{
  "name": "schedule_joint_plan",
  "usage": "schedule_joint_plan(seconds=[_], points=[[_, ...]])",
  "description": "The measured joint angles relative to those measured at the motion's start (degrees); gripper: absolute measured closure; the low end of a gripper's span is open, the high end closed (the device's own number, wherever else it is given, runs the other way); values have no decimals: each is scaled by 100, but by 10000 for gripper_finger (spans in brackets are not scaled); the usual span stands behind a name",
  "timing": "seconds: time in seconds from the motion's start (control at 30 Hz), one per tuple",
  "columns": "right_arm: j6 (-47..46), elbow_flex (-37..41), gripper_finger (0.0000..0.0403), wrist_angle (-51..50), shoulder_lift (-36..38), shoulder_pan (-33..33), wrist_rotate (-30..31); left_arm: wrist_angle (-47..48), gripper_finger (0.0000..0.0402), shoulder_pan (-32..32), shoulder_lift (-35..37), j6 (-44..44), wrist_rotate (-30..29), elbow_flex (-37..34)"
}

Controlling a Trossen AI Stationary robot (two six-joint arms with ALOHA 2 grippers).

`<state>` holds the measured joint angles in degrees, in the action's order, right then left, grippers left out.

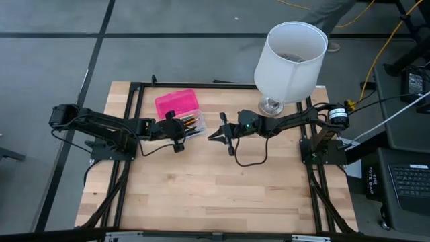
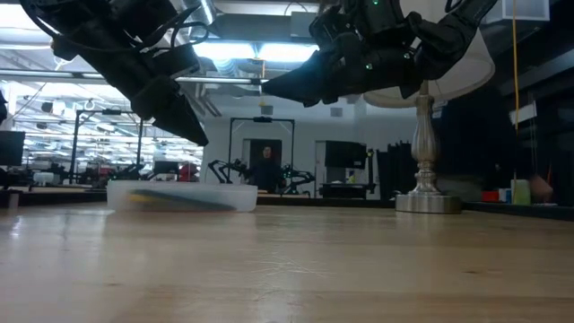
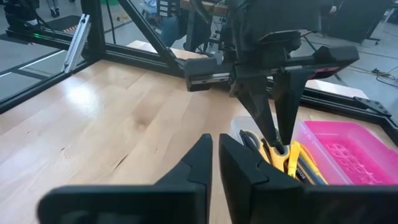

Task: Pick & place school supplies into a supply box
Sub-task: Close the pink supply box

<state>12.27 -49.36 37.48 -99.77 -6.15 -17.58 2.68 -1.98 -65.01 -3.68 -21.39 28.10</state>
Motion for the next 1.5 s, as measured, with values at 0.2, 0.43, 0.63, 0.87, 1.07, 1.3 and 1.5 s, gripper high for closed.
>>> schedule_joint_plan(seconds=[0.2,0.43,0.63,0.87,1.07,1.3,1.5], points=[[-1,0,372,-3,0,0,0,2,355,0,0,0,0,0],[-2,0,386,-5,0,0,0,4,355,-1,0,0,0,0],[-1,0,393,-5,0,0,0,4,354,0,0,0,0,0],[-2,0,383,-5,0,0,1,7,354,-1,0,0,0,0],[-2,0,379,-5,0,0,1,7,354,0,0,0,0,0],[-7,0,390,10,0,0,2,7,354,0,0,0,0,0],[-12,0,395,28,0,-22,1,7,354,-2,0,-2,4,0]])
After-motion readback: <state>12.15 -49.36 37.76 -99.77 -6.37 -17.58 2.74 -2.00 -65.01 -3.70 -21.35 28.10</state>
